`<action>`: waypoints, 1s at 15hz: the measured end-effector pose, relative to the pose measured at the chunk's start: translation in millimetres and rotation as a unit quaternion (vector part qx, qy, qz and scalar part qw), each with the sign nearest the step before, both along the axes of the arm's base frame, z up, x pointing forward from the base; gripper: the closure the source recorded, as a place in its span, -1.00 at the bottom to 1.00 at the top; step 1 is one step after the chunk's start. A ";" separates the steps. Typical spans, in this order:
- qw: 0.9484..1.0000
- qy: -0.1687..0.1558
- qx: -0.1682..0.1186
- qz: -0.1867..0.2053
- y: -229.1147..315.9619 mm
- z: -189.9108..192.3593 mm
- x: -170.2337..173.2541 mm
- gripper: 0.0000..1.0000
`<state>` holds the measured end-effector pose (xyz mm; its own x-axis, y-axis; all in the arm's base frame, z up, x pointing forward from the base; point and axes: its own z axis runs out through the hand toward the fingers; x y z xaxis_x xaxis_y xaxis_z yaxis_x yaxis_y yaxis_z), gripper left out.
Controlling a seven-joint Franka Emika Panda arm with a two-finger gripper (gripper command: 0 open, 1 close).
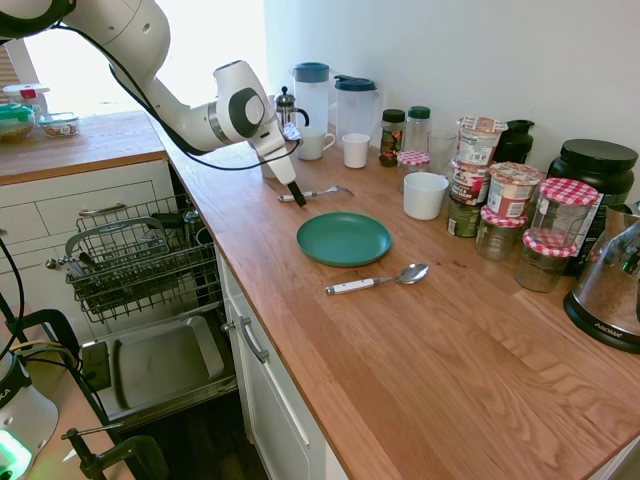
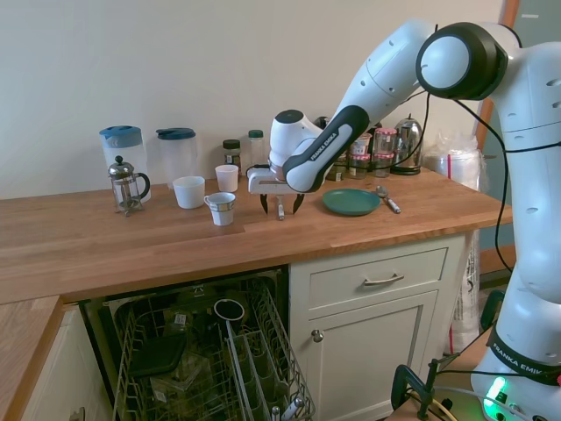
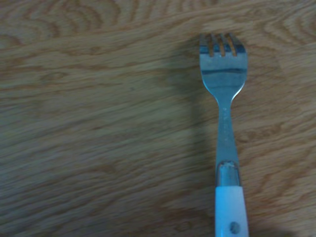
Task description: Put the fork in the dishwasher
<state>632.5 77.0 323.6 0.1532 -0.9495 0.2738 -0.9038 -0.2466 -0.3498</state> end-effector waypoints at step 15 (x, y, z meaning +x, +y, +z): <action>1.000 0.011 0.026 -0.001 -10.1 0.9 2.6 1.00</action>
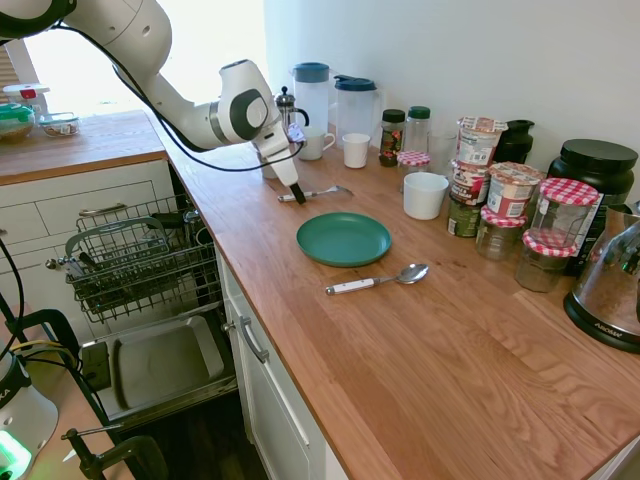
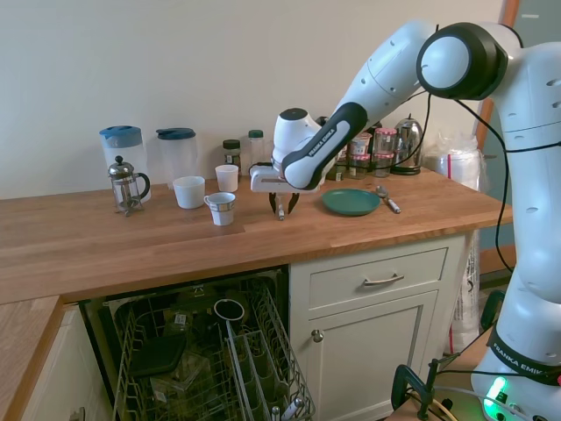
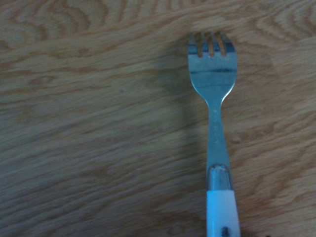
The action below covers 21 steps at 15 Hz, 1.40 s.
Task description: Put the fork in the dishwasher
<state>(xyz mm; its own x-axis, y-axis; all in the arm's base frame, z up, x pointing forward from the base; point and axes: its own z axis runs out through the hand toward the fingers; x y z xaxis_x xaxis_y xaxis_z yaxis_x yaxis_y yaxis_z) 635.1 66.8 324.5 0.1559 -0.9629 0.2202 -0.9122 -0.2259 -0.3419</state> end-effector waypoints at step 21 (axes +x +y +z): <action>0.990 0.055 0.062 0.118 13.1 123.2 -89.2 1.00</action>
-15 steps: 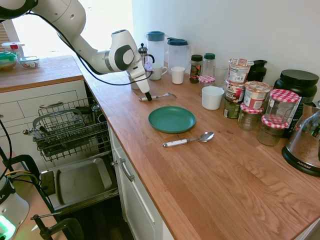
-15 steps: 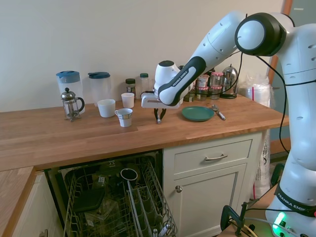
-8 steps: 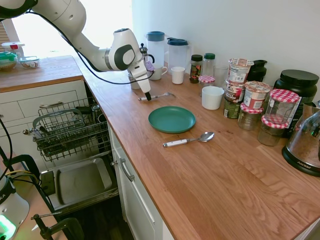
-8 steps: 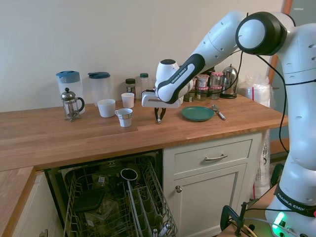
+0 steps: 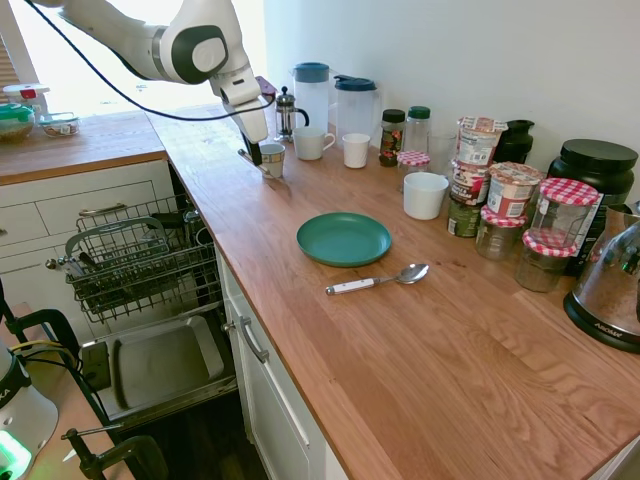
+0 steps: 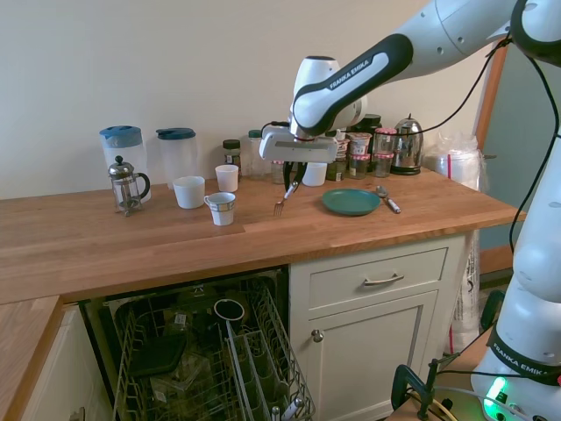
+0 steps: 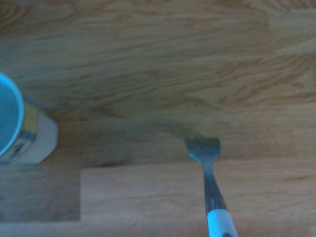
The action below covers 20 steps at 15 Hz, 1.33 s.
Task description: Put the fork in the dishwasher
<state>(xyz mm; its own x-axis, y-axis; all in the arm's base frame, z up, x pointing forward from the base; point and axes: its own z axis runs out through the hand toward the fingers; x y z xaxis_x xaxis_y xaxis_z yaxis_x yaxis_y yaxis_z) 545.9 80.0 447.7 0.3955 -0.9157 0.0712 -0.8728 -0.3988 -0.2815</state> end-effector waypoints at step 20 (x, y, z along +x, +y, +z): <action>0.958 0.128 0.005 0.256 162.4 11.9 -142.3 1.00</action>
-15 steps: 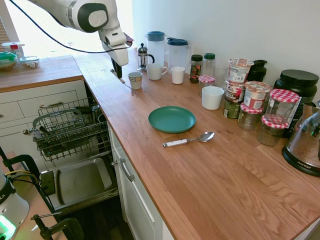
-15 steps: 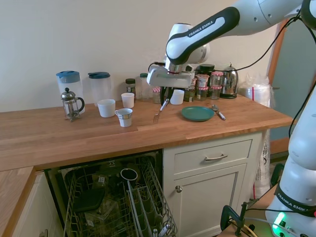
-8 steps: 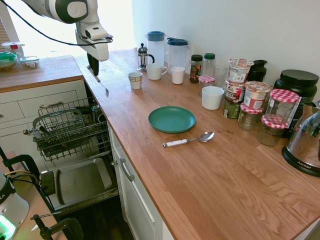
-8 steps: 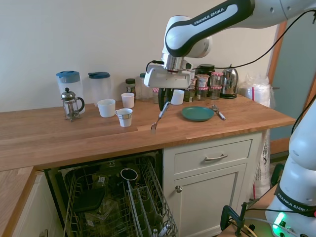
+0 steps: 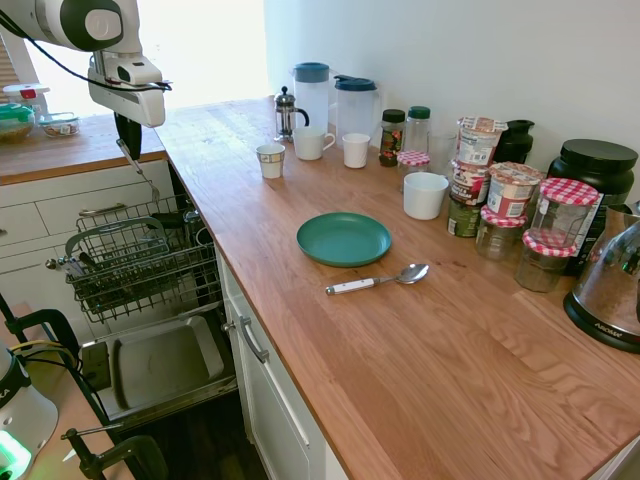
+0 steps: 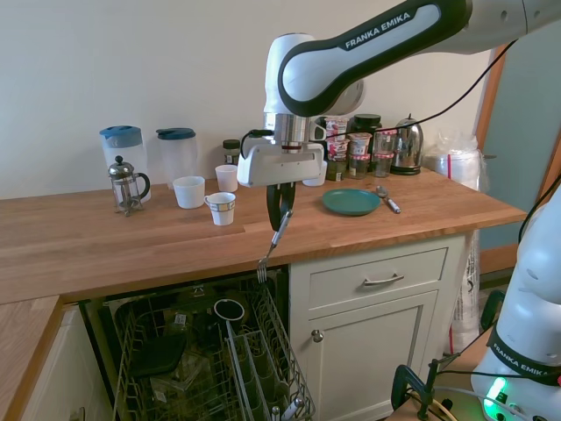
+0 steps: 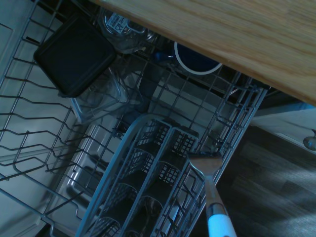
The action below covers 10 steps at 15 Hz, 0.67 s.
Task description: Put the fork in the dishwasher
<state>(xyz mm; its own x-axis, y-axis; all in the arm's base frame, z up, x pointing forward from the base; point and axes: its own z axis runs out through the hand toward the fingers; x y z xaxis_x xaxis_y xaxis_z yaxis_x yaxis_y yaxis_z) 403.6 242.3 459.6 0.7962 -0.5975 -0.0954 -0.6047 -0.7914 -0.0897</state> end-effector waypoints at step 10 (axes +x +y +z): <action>0.997 0.060 -0.025 0.050 66.6 -65.1 -35.2 1.00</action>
